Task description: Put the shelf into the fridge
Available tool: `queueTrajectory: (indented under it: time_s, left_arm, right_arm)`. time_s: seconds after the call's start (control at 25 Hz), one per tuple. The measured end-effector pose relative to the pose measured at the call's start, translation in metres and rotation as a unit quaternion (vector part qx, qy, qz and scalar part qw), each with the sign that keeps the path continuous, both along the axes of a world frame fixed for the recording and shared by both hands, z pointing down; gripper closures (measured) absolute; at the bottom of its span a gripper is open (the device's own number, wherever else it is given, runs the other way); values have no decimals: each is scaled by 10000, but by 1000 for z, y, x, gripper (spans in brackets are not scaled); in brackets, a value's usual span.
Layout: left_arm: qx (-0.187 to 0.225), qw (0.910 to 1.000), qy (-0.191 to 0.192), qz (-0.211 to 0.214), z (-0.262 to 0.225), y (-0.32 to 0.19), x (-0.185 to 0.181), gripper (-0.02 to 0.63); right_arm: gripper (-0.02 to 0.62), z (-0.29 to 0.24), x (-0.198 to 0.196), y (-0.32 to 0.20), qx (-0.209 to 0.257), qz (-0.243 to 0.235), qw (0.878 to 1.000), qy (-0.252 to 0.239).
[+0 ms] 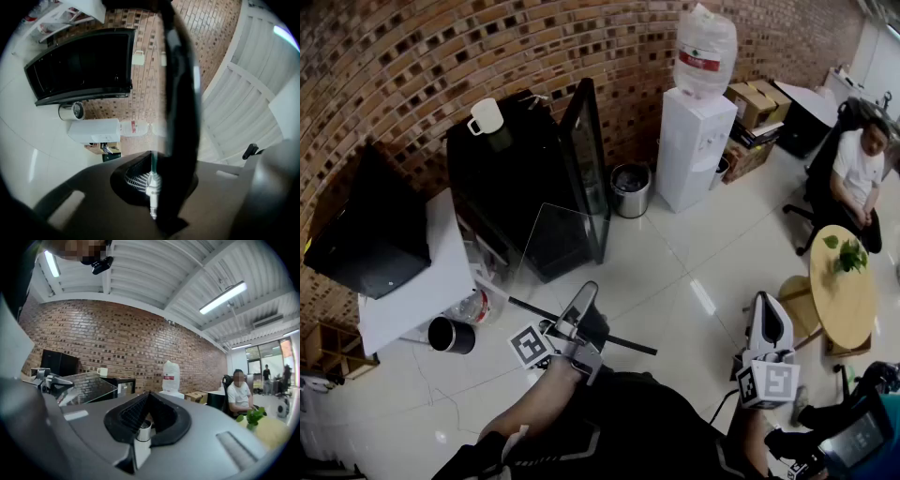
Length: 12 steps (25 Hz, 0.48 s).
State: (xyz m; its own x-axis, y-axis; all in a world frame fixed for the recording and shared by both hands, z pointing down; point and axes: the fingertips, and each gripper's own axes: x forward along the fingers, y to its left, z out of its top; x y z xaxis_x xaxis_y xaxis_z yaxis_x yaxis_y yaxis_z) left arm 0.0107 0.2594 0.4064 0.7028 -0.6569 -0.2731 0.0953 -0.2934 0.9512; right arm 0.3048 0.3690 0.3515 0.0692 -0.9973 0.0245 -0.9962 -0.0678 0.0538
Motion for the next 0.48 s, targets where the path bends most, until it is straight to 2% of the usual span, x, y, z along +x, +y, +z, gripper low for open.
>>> queueTrajectory:
  time_s: [0.12,0.24,0.48]
  left_arm:
    - [77,9999,-57,-111,3,-1,-4,598]
    - [-18,9995,29,-324,4,-7,-11,598]
    - [-184,9970,167,-727,10,-32,-35,598]
  right_arm:
    - [589,7,-3,-1,-42,-222,9997,-80]
    - [589,14,-1,-14,-161,-277,9991,-276]
    - [589,8,-29,-68,-128,-790,9962,-329]
